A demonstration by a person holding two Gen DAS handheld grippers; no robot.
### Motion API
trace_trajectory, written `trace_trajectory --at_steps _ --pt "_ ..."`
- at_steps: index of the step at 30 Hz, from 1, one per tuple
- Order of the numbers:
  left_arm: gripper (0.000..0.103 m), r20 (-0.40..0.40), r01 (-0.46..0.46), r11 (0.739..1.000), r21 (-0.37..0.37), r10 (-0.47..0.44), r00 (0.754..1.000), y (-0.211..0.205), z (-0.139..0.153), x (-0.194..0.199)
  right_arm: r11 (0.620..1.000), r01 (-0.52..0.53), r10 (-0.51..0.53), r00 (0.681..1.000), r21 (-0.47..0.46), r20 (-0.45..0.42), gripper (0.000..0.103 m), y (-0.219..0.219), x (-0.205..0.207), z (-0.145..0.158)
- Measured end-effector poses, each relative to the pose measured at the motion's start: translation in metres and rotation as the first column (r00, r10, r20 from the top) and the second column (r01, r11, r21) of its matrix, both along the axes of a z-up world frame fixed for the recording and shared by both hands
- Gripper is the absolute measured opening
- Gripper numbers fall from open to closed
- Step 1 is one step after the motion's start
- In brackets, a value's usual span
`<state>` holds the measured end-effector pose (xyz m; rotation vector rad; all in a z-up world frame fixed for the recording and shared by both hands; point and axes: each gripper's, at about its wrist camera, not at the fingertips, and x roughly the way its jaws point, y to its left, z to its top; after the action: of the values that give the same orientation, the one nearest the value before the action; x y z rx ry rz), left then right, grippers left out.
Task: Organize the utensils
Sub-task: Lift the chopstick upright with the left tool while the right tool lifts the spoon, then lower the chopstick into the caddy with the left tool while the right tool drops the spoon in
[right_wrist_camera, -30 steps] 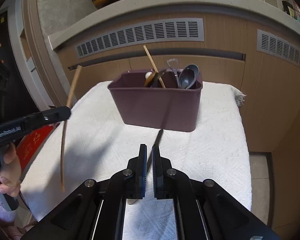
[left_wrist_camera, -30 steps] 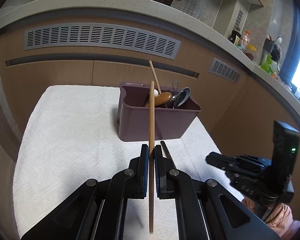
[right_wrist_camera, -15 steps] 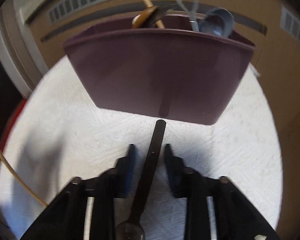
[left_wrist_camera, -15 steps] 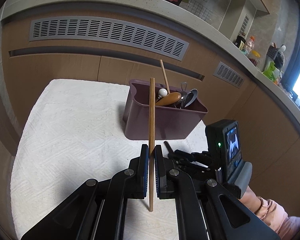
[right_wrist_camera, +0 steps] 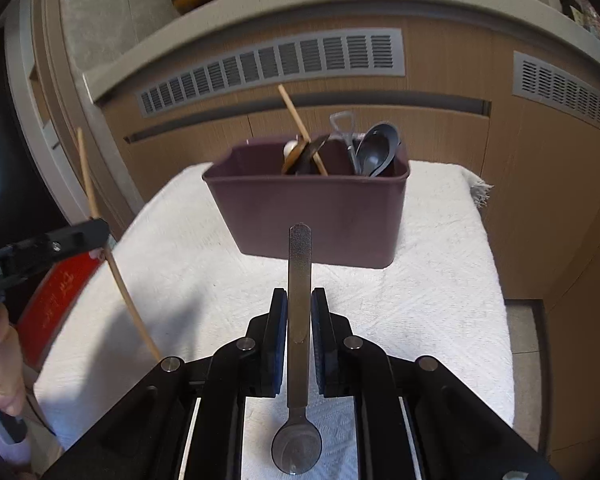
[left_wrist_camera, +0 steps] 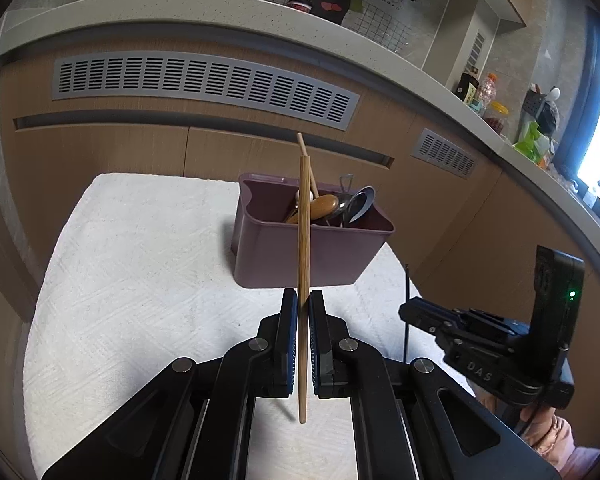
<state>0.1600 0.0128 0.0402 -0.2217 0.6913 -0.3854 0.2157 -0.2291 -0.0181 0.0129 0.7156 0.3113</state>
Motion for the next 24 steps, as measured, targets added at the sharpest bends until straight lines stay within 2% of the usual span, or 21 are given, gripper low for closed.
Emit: trace_trajectory --at_steps 7,11,15,18,21,24 --pt "0.006 0.043 0.012 1.000 0.006 -0.012 0.999 -0.008 0.019 -0.004 0.998 0.007 -0.012 0.997 0.065 0.076 0.010 -0.013 -0.009 0.029" --pt "0.006 0.102 0.024 1.000 -0.003 -0.024 0.994 -0.010 0.050 0.007 0.997 0.001 -0.014 0.986 0.075 0.167 0.010 -0.013 -0.016 0.062" --pt "0.006 0.246 0.006 1.000 0.019 -0.010 0.969 -0.015 0.099 0.022 0.999 0.018 -0.033 0.948 0.048 0.315 0.010 -0.010 -0.005 0.117" --pt "0.006 0.319 0.004 1.000 0.027 -0.013 0.948 -0.020 0.124 0.041 0.998 0.041 -0.054 0.910 0.042 0.412 0.010 -0.008 0.012 0.155" --pt "0.006 0.361 -0.013 0.999 0.039 -0.002 0.932 -0.024 0.133 0.063 0.997 0.072 -0.082 0.886 0.039 0.457 0.011 -0.006 0.034 0.174" --pt "0.006 0.364 -0.019 0.999 0.048 0.000 0.931 -0.027 0.128 0.087 0.995 0.089 -0.097 0.880 0.040 0.465 0.011 -0.002 0.060 0.174"
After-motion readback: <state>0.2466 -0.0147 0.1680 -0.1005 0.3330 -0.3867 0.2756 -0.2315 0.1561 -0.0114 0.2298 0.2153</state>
